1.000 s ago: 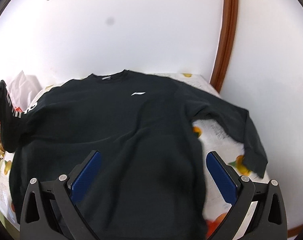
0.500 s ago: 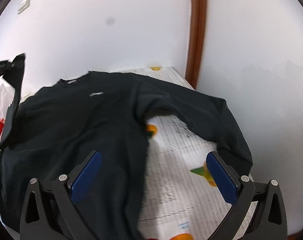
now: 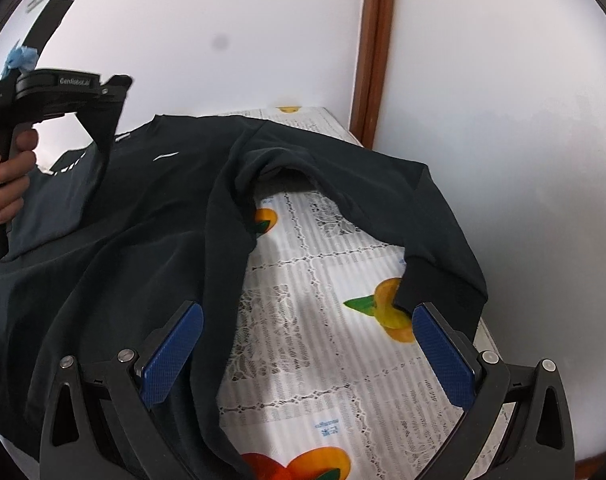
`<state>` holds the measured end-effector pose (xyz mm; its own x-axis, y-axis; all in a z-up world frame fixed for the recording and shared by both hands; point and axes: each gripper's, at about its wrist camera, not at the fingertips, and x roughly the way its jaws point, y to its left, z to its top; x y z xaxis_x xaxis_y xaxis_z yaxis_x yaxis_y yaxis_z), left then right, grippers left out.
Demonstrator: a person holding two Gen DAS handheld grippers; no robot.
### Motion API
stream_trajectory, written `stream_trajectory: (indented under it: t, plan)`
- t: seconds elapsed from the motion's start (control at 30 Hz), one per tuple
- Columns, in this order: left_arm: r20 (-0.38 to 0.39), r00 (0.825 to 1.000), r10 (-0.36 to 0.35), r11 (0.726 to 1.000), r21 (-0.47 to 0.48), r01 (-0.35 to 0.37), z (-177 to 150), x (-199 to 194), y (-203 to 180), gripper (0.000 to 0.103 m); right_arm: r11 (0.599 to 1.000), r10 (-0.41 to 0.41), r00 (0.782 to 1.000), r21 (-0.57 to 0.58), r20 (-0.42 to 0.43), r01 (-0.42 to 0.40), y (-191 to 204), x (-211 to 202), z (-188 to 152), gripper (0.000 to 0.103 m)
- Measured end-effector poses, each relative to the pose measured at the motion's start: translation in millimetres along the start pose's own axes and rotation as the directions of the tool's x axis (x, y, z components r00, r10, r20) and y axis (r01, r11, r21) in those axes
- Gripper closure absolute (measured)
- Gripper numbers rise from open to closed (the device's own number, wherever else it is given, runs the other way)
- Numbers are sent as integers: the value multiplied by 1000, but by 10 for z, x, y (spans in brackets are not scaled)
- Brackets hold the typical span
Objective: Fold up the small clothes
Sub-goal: 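Carry the cuff across the sweatshirt body with the left tool, then open, then move the right tool to the other sleeve cuff and close on it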
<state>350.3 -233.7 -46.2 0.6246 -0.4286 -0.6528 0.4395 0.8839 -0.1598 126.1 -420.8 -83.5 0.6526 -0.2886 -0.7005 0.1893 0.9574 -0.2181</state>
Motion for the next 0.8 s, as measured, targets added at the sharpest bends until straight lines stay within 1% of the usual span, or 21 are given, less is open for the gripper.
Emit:
stream_trajectory:
  t: [0.07,0.13,0.2,0.27,0.3,0.33,0.37,0.4,0.43,0.47,0.5,0.53,0.57,0.6,0.67,0.73,0.8]
  plan:
    - [17,1000,-2,1000,1,2,-53,-133,42,45,1000,8,1000,-13,13,-8,87,-55,39,0]
    - [31,999,23,1000,13,-23,-140,-332,135,45,999,29,999,-19,19,-28,190,-100,108,0]
    - [20,999,50,999,5,-50,-226,-466,277,45,998,55,998,-36,29,-54,313,-130,188,0]
    - [16,994,107,994,-3,-107,-353,-627,492,44,996,66,997,-62,39,-64,465,-139,277,1]
    - [15,991,136,991,-6,-136,-410,-702,596,43,994,80,996,-81,48,-76,572,-132,329,5]
    - [11,983,183,983,-15,-183,-500,-800,755,41,992,94,994,-92,47,-89,647,-113,365,7]
    - [0,975,222,975,-28,-222,-572,-899,928,39,989,110,993,-101,37,-105,734,-72,414,13]
    - [-15,967,256,966,-41,-256,-649,-966,1070,39,986,130,991,-108,26,-127,830,-16,474,24]
    - [-31,957,287,956,-50,-289,-702,-1015,1202,39,983,149,989,-112,21,-146,900,33,520,31]
    - [-53,941,334,940,-59,-337,-820,-1100,1411,39,982,159,987,-110,16,-156,964,93,570,43]
    - [-64,929,364,928,-61,-368,-875,-1142,1540,39,984,148,989,-98,13,-146,1028,172,627,53]
    - [-78,909,410,908,-63,-415,-987,-1212,1727,39,989,121,993,-84,12,-120,1091,264,685,56]
    - [-92,890,447,889,-68,-453,-1062,-1257,1890,39,991,107,994,-77,8,-106,1135,334,724,58]
    - [-105,875,473,874,-74,-481,-1127,-1262,2028,39,992,111,994,-65,-3,-111,1180,443,786,58]
    - [-149,836,528,834,-93,-543,-1330,-1289,2400,39,989,143,989,-43,-27,-144,1227,615,871,58]
    - [-183,812,554,811,-103,-576,-1510,-1293,2681,39,987,157,985,-37,-66,-160,1268,816,945,56]
    - [-215,797,564,796,-116,-594,-1663,-1282,2914,39,987,153,984,-26,-97,-156,1293,1029,1009,48]
